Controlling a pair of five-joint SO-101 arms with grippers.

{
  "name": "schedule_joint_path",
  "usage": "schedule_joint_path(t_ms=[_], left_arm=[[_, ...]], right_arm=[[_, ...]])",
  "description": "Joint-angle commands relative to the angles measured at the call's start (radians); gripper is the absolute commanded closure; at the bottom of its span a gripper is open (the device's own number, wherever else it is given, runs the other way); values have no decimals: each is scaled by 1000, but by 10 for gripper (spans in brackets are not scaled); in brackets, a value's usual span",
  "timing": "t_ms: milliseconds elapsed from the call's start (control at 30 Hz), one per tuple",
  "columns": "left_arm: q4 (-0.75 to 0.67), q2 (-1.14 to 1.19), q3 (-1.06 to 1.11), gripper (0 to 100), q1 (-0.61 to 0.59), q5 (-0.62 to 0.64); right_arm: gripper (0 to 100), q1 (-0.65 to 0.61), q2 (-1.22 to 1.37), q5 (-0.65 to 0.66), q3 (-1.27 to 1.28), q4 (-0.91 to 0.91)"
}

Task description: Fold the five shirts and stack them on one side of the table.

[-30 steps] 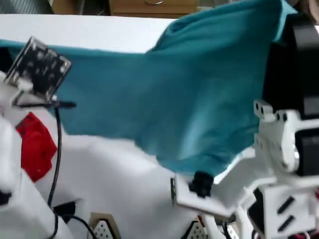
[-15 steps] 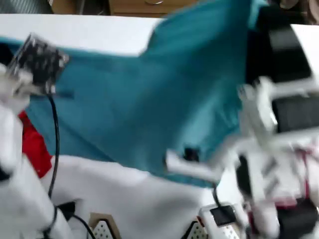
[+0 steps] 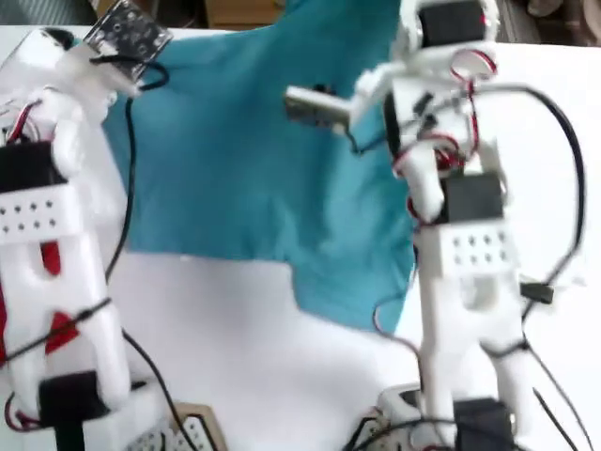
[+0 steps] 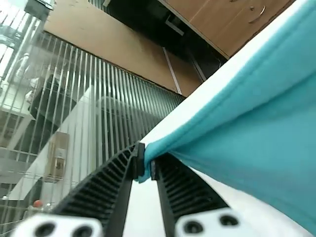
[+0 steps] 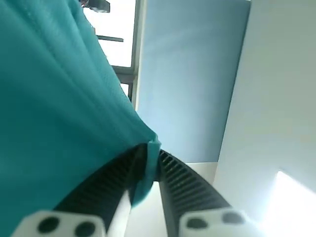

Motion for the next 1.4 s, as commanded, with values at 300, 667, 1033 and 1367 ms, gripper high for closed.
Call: schedule_joint_path(t_ms=[300,667,1033,1367], left_arm=[[-51,117,-1,979,9,5],[57,195,30,979,41,9],[-12,104,380,978,48,0],[-129,48,636,979,48,-18]], right_arm=[[978,38,104,9,32,-33],[978,67,-217,-49,405,156],[978,65,-670,29,859,162],[978,76,-1030,-41,1250,328]])
